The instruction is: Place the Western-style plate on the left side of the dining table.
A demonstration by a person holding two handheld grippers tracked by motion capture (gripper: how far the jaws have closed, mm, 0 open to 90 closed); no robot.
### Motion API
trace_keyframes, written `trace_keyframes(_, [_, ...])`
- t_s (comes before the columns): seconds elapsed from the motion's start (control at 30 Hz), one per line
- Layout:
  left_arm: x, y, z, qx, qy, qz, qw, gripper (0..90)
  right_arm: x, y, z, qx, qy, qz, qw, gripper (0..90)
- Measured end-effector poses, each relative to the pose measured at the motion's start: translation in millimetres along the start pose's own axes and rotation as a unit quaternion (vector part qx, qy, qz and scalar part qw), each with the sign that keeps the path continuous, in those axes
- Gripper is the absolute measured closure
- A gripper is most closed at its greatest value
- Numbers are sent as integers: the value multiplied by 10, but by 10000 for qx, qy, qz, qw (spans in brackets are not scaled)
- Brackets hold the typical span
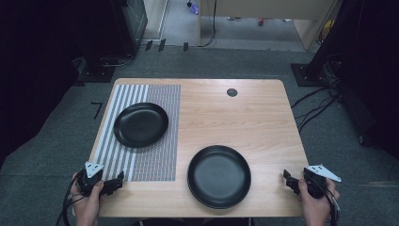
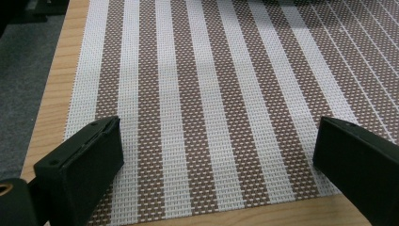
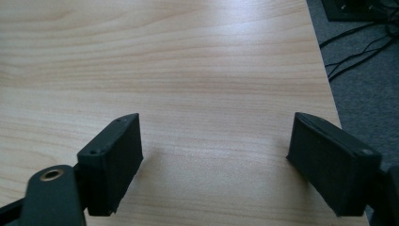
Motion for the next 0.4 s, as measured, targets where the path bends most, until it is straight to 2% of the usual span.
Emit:
trace_keyframes(0.17, [0,-1,-1,-1,-2,-7,10000,17,-56,0,-27,-115,-139,296,9994,141])
trace_keyframes(0.4, [0,-1,-1,-2,-2,-8,10000,17,-57,-1,-27,-116,-148,291,9994,138])
Point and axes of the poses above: each handheld gripper's, and its own axes: z roughly backward along the jaws, y roughly out of its top, x roughly to its right, the point moved 2 cm from there along -z, roughly forward along the jaws, and after that the axes turned 3 degrees about x, right-handed, at the moved point
